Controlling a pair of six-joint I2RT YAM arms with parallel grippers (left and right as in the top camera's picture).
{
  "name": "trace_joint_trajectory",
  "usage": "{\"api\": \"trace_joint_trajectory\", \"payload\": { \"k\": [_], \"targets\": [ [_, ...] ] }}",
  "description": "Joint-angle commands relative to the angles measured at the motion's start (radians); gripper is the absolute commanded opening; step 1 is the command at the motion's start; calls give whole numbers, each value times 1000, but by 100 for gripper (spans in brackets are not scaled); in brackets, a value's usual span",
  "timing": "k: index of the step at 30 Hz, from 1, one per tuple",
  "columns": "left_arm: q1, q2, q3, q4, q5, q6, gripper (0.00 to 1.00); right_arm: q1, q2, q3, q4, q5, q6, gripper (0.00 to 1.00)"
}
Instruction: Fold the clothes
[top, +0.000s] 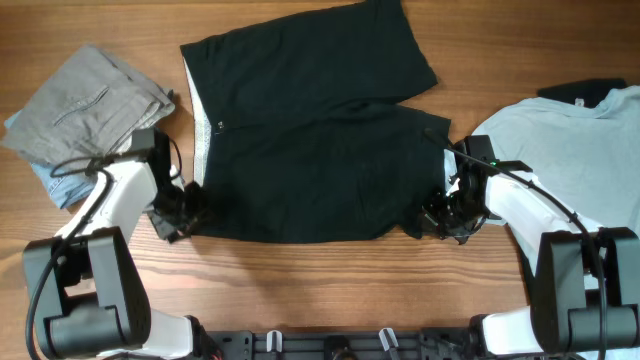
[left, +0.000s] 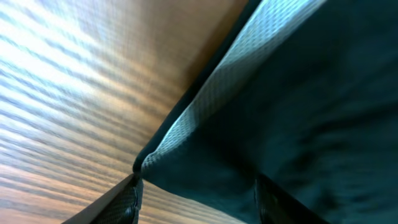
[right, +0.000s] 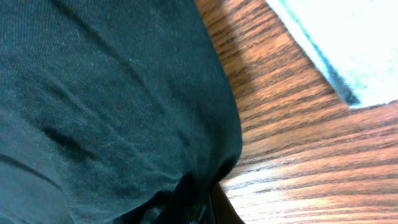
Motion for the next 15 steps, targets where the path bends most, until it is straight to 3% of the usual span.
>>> {"api": "trace_joint_trajectory", "payload": {
  "k": [1, 2, 3, 5, 10, 15],
  "targets": [
    [8, 12, -72, 77, 13, -13, 59, 2, 21, -16, -3, -12, -31, 4],
    [8, 12, -80, 105, 12, -13, 54, 2, 21, -16, -3, -11, -49, 4],
    [8, 12, -82, 122, 12, -13, 42, 2, 21, -16, -9, -12, -56, 4],
    [8, 12, -82, 136, 11, -13, 6, 2, 21, -16, -10, -12, -74, 4],
    [8, -11, -43, 45, -37, -13, 4, 2, -40, 26, -64, -11, -124, 4],
    [8, -156, 85, -138, -32, -1, 4, 2, -280, 167, -200, 80, -51, 4]
  ]
}}
